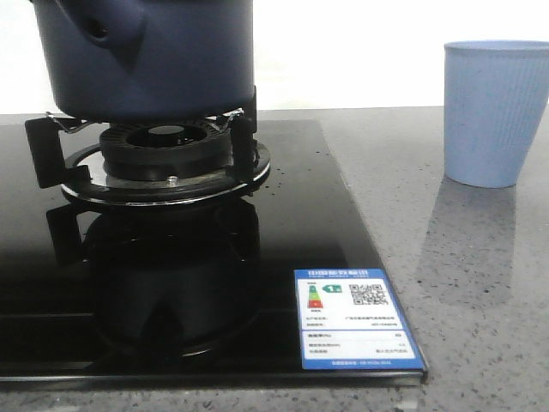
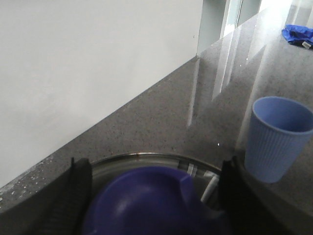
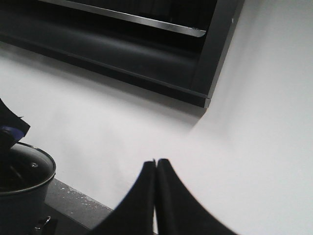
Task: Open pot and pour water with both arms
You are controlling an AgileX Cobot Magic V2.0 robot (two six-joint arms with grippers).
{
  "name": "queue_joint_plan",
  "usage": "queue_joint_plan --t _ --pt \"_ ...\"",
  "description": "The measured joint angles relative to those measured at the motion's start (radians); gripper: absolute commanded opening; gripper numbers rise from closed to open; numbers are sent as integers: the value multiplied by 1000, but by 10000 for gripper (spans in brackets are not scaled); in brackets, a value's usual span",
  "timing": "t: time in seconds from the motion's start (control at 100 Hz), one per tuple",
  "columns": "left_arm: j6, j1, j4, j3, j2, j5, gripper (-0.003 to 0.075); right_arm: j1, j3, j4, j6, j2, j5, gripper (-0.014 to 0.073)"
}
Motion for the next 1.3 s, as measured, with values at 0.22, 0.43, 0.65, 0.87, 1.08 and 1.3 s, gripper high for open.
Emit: queue_joint_plan --t 0.22,0.43,0.65,0.87,1.08,1.3 --pt "0 0 -93 -8 -28 6 391 0 0 -2 0 0 6 -66" --pt "0 10 -126 24 -241 -92 41 0 9 -213 122 -61 19 -66" --pt "4 11 -142 271 -558 -294 -19 0 142 -351 252 -194 35 -66" --pt "4 11 -145 638 -839 -381 -19 0 311 -359 260 -313 175 -66" --pt "4 11 -145 834 -1014 -398 -19 49 349 -359 260 -344 187 -66" --pt "4 11 -159 858 -1067 -407 -19 76 349 -357 262 -345 165 -66"
